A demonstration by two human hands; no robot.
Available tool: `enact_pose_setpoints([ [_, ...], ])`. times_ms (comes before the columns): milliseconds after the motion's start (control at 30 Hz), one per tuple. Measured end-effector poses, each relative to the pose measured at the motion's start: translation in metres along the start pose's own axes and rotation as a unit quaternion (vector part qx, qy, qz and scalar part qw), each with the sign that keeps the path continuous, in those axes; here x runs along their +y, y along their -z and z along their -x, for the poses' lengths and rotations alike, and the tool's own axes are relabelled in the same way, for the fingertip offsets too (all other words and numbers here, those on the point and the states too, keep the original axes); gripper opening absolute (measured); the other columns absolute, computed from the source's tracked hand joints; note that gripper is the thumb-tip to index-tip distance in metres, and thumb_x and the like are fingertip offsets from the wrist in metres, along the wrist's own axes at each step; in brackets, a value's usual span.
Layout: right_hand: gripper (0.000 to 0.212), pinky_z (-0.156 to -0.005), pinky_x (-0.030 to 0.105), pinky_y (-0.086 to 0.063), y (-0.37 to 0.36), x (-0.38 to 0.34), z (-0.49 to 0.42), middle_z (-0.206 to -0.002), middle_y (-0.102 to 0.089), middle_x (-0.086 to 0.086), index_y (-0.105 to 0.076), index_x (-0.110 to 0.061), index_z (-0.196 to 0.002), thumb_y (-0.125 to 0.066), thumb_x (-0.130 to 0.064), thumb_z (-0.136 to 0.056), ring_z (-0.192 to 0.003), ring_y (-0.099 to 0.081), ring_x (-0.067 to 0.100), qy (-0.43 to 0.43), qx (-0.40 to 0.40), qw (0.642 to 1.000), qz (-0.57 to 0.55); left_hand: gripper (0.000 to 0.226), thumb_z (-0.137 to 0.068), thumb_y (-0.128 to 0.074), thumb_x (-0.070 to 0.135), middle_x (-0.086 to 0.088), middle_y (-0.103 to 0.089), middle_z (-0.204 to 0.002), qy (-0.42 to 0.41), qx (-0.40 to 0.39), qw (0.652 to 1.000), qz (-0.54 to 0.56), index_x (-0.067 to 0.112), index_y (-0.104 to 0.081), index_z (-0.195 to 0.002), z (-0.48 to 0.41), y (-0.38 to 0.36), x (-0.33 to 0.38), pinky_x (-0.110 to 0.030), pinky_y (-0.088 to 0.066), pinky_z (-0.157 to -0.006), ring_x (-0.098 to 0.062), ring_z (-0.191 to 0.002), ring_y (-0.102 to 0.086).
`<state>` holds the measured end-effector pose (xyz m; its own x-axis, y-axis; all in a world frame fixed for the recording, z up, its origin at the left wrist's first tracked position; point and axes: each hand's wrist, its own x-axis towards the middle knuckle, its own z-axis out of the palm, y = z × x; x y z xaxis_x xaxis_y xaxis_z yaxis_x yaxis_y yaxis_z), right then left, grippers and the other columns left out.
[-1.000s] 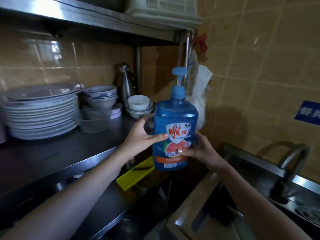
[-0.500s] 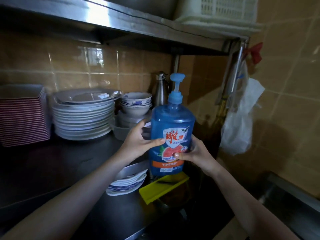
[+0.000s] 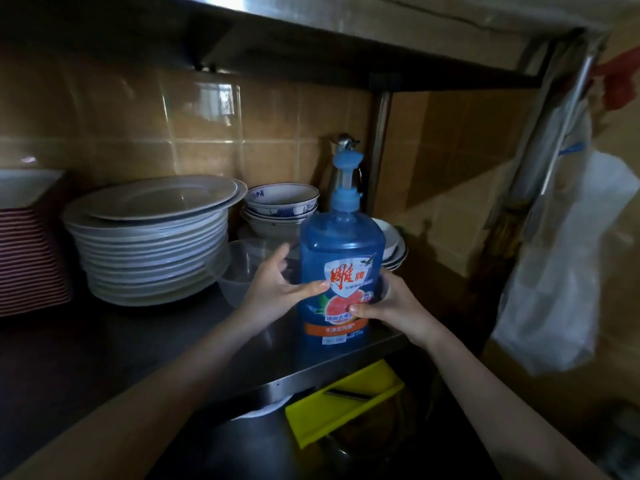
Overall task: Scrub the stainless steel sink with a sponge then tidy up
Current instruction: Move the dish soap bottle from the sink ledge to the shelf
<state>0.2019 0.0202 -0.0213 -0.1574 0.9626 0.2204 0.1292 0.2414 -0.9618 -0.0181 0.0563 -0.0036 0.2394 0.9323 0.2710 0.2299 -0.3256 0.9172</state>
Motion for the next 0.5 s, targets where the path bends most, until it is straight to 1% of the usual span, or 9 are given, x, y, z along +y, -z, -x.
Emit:
enact_pose_setpoints([
  [67,0.072,-0.096,0.046,-0.050,0.004,0.007,-0.009,-0.123,-0.064,0.012,-0.049,-0.011,-0.128,-0.082,-0.007,-0.063,-0.115,-0.060,0.028,0.000,-0.008,1.000,-0.021,0.117,-0.048,-0.080,0.054,-0.016,-0.037,-0.146,0.012,-0.001,1.000,0.006,0.016,-0.028,-0.145,-0.009,-0.001,-0.004,-0.042,-0.043,-0.102,-0.024,-0.131,-0.042],
  [100,0.075,-0.096,0.046,-0.050,0.005,0.009,-0.013,-0.123,-0.063,0.013,-0.048,-0.011,-0.129,-0.082,-0.009,-0.062,-0.115,-0.060,0.029,0.000,-0.014,1.000,-0.028,0.119,-0.046,-0.079,0.055,-0.016,-0.038,-0.146,0.015,0.001,1.000,0.007,0.016,-0.027,-0.146,-0.013,-0.002,-0.005,-0.043,-0.043,-0.102,-0.024,-0.131,-0.042],
  [167,0.078,-0.094,0.043,-0.051,0.008,0.011,-0.021,-0.123,-0.063,0.013,-0.048,-0.011,-0.130,-0.084,-0.011,-0.061,-0.115,-0.060,0.028,-0.003,-0.024,0.999,-0.031,0.121,-0.045,-0.078,0.053,-0.016,-0.035,-0.147,0.022,0.012,1.000,-0.001,0.016,-0.023,-0.147,-0.020,-0.002,-0.006,-0.038,-0.044,-0.099,-0.023,-0.132,-0.039],
  [233,0.078,-0.093,0.040,-0.052,0.010,0.013,-0.027,-0.124,-0.063,0.012,-0.046,-0.011,-0.131,-0.084,-0.005,-0.063,-0.116,-0.060,0.027,-0.007,-0.035,0.999,-0.032,0.121,-0.046,-0.077,0.052,-0.016,-0.033,-0.148,0.023,0.023,0.999,-0.017,0.016,-0.021,-0.148,-0.023,-0.003,-0.008,-0.031,-0.043,-0.094,-0.022,-0.134,-0.035],
  [300,0.074,-0.091,0.036,-0.053,0.012,0.015,-0.033,-0.124,-0.063,0.009,-0.046,-0.013,-0.132,-0.081,-0.002,-0.067,-0.116,-0.060,0.025,-0.010,-0.042,0.999,-0.022,0.116,-0.052,-0.079,0.048,-0.014,-0.033,-0.149,0.019,0.025,0.999,-0.033,0.018,-0.020,-0.148,-0.026,-0.005,-0.009,-0.029,-0.043,-0.091,-0.021,-0.135,-0.034],
  [333,0.073,-0.091,0.034,-0.053,0.013,0.015,-0.035,-0.124,-0.064,0.007,-0.046,-0.014,-0.132,-0.080,-0.002,-0.068,-0.115,-0.061,0.023,-0.010,-0.043,0.999,-0.014,0.112,-0.056,-0.081,0.044,-0.014,-0.033,-0.149,0.016,0.029,0.999,-0.038,0.018,-0.021,-0.147,-0.028,-0.005,-0.010,-0.031,-0.044,-0.092,-0.021,-0.135,-0.034],
  [400,0.074,-0.092,0.035,-0.053,0.013,0.016,-0.039,-0.124,-0.063,0.005,-0.045,-0.017,-0.132,-0.080,-0.005,-0.068,-0.115,-0.061,0.020,-0.011,-0.043,0.999,-0.004,0.104,-0.060,-0.081,0.041,-0.014,-0.037,-0.146,0.020,0.028,0.998,-0.048,0.020,-0.025,-0.145,-0.032,-0.003,-0.010,-0.040,-0.046,-0.098,-0.023,-0.133,-0.038],
  [433,0.075,-0.093,0.035,-0.053,0.013,0.016,-0.041,-0.125,-0.063,0.005,-0.045,-0.018,-0.133,-0.081,-0.007,-0.067,-0.116,-0.060,0.020,-0.012,-0.043,0.999,-0.002,0.104,-0.059,-0.081,0.043,-0.014,-0.040,-0.144,0.024,0.020,0.998,-0.053,0.020,-0.027,-0.145,-0.034,-0.001,-0.010,-0.045,-0.047,-0.098,-0.024,-0.130,-0.042],
  [500,0.078,-0.093,0.034,-0.053,0.012,0.015,-0.044,-0.125,-0.063,0.003,-0.044,-0.020,-0.132,-0.083,-0.015,-0.065,-0.116,-0.060,0.018,-0.016,-0.045,0.999,0.007,0.103,-0.058,-0.081,0.045,-0.013,-0.045,-0.141,0.029,0.004,0.998,-0.063,0.021,-0.028,-0.143,-0.037,0.002,-0.009,-0.050,-0.048,-0.095,-0.025,-0.126,-0.047],
])
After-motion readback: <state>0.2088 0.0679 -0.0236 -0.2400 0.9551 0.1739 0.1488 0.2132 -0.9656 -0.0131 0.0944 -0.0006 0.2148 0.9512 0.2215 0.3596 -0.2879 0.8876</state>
